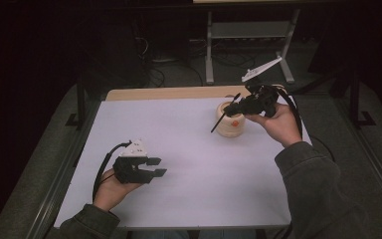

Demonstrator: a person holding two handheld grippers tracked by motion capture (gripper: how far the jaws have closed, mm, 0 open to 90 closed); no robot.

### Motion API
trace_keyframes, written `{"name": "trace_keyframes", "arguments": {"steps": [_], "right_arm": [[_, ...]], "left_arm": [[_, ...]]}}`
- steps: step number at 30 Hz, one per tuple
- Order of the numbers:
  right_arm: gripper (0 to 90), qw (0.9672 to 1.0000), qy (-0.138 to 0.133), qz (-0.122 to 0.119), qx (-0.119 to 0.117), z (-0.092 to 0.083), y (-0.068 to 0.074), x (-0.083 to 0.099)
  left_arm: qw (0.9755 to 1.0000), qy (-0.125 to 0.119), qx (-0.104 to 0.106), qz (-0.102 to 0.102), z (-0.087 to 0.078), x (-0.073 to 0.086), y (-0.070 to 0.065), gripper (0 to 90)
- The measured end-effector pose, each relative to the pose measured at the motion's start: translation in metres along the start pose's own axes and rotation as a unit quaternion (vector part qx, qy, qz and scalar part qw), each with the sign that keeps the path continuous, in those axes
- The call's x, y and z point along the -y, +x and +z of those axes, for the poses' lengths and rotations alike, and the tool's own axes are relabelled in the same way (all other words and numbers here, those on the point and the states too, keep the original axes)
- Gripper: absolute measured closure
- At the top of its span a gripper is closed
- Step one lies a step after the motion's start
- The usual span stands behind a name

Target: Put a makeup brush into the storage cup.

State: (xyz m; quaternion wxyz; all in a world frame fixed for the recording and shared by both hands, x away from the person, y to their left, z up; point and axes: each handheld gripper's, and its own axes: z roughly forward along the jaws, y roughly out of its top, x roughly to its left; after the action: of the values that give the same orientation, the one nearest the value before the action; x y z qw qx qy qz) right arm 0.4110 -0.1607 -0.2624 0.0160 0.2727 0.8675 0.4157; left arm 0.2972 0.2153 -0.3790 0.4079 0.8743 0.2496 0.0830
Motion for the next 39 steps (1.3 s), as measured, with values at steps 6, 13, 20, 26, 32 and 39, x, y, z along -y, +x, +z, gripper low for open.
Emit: {"name": "trace_keyframes", "arguments": {"steps": [6,13,20,26,32,39], "right_arm": [[84.6,0.9996,-0.001,0.021,0.016,-0.007,-0.010,-0.009],[84.7,0.9986,-0.005,0.035,0.038,-0.015,-0.021,-0.016],[84.6,0.9974,-0.022,0.041,0.054,-0.027,-0.030,-0.026],[84.6,0.9950,-0.022,0.065,0.072,-0.031,-0.042,-0.030],[84.6,0.9927,-0.017,0.084,0.085,-0.024,-0.053,-0.028],[84.6,0.9910,-0.008,0.088,0.101,-0.010,-0.062,-0.027]], "left_arm": [[1.0000,-0.002,-0.003,-0.003,-0.001,0.000,-0.001,54.3],[1.0000,-0.002,-0.001,0.000,-0.003,-0.001,0.000,54.0],[1.0000,-0.001,-0.004,0.004,-0.004,-0.001,0.001,53.8],[1.0000,-0.006,-0.002,-0.002,-0.005,-0.001,0.000,53.7],[1.0000,-0.003,-0.004,-0.001,-0.005,0.000,0.001,53.5],[1.0000,-0.003,-0.002,0.000,-0.005,0.000,0.001,53.2]]}}
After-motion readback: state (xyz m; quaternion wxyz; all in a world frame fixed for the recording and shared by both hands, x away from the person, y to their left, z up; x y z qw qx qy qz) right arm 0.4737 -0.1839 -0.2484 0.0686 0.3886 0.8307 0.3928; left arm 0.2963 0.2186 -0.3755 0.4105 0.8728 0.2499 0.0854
